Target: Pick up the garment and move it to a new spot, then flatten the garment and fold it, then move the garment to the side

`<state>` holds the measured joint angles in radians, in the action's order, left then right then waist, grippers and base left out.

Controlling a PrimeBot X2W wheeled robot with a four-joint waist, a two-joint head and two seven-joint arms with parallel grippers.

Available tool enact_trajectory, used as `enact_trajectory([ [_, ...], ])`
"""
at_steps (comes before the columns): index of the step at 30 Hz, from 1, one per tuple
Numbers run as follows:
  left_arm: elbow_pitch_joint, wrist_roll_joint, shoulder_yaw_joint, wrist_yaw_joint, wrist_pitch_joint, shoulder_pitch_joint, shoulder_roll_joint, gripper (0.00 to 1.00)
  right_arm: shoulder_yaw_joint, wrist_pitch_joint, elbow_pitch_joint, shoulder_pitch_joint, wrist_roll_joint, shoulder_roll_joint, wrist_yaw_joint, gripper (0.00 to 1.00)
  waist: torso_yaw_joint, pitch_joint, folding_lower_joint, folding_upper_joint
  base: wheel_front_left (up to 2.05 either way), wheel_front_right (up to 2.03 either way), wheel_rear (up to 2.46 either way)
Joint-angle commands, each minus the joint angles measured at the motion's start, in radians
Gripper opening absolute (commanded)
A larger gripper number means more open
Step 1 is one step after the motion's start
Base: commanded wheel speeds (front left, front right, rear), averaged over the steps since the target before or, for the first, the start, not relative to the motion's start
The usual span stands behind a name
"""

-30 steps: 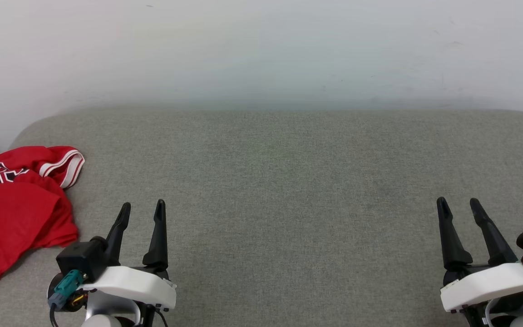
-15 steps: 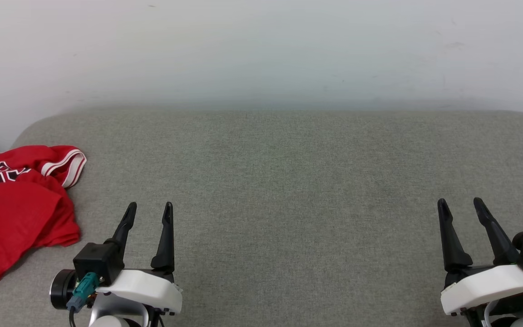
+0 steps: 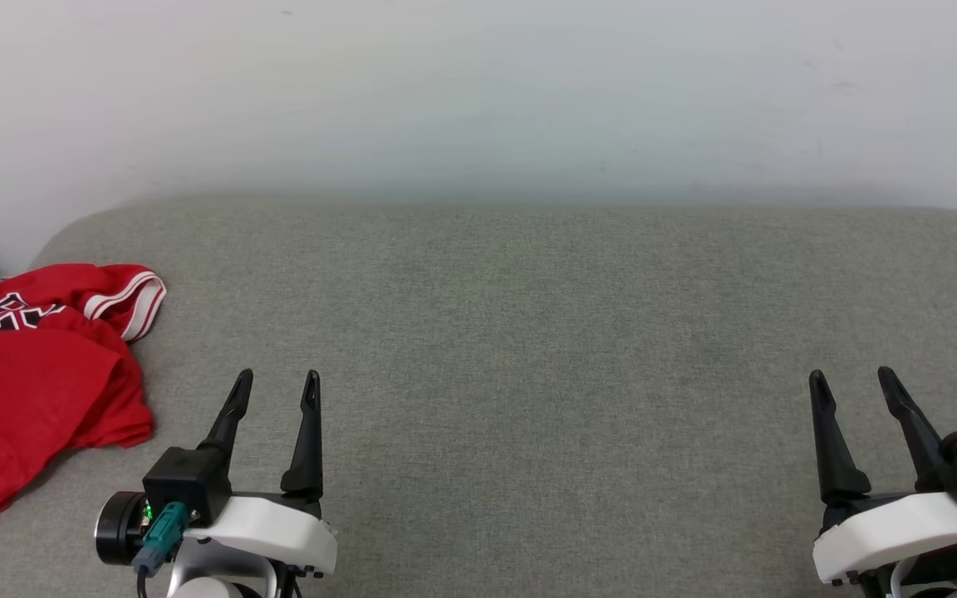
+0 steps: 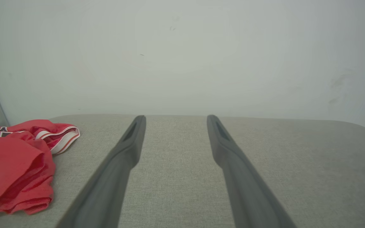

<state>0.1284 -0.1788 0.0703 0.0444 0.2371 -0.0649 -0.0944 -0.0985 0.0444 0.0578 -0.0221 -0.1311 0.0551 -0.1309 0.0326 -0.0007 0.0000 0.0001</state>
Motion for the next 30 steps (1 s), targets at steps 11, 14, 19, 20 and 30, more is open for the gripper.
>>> enact_trajectory([
  [11, 0.017, 0.069, -0.026, 0.026, 0.025, -0.017, 0.021, 1.0, -0.005, 0.016, 0.028, -0.019, 0.069, -0.006, 0.0, 1.0, 0.058, -0.002, 0.0, -0.0001, 0.0, 0.0, 0.0],
  [14, 0.023, 0.085, -0.03, 0.03, 0.031, -0.021, 0.025, 1.0, 0.0, 0.019, 0.032, -0.018, 0.075, -0.006, 0.0, 1.0, 0.093, 0.0, 0.0, -0.0001, 0.0, 0.0, 0.0],
  [19, 0.03, 0.076, -0.057, 0.034, 0.029, -0.027, 0.032, 1.0, 0.034, 0.024, 0.03, 0.002, 0.053, -0.006, 0.0, 1.0, 0.229, 0.011, 0.0, -0.0001, 0.0, 0.0, 0.0],
  [20, 0.03, 0.076, -0.061, 0.035, 0.029, -0.027, 0.033, 1.0, 0.04, 0.025, 0.028, 0.004, 0.052, -0.006, 0.0, 1.0, 0.244, 0.012, 0.0, -0.0001, 0.0, 0.0, 0.0],
  [30, 0.029, 0.053, -0.096, 0.046, 0.029, -0.03, 0.04, 1.0, 0.123, 0.028, 0.034, 0.026, 0.061, 0.005, 0.0, 1.0, 0.382, 0.021, 0.0, -0.0001, 0.0, 0.0, 0.0],
])
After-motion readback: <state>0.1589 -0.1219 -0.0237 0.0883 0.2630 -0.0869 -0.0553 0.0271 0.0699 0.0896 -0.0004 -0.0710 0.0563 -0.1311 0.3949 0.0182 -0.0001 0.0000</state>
